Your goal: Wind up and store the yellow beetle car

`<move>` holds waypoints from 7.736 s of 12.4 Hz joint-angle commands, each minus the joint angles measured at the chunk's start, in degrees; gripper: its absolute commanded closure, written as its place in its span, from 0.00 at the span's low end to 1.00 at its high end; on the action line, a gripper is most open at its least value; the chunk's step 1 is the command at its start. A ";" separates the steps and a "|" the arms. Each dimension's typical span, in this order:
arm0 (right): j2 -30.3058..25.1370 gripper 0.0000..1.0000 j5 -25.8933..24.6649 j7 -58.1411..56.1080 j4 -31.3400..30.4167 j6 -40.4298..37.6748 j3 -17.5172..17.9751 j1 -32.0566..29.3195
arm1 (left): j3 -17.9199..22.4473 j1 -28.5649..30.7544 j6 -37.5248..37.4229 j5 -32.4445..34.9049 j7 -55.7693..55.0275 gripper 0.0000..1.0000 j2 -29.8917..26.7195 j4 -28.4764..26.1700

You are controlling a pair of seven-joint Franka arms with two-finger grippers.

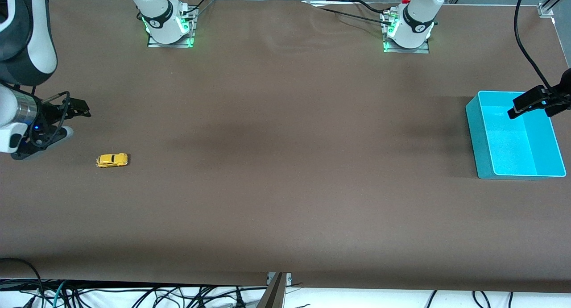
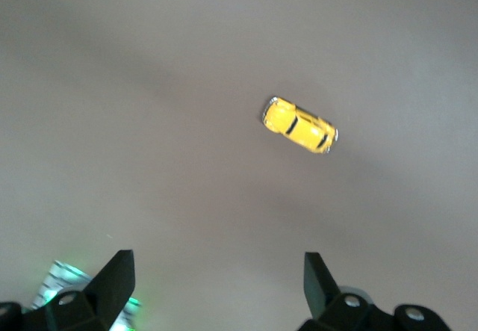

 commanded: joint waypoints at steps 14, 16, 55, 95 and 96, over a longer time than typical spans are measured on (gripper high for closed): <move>10.96 0.00 0.30 -62.67 -17.48 37.29 0.31 -6.46 | -0.12 0.25 0.49 -0.32 0.98 0.00 -0.21 0.13; 12.02 0.00 0.39 -65.42 -17.57 38.79 0.31 -7.25 | -0.12 0.25 0.49 -0.32 0.98 0.00 -0.21 0.13; 17.12 0.68 7.07 -81.15 -22.85 54.44 0.31 -16.30 | -0.12 0.25 0.49 -0.32 0.98 0.00 -0.21 0.13; 20.90 0.00 7.42 -81.07 -10.54 42.23 3.48 -21.84 | 0.14 0.86 0.49 0.73 0.98 0.00 -0.21 0.21; 20.73 0.00 7.42 -81.07 -10.46 42.05 3.48 -21.76 | 0.05 0.86 0.49 2.39 0.89 0.00 -0.12 1.26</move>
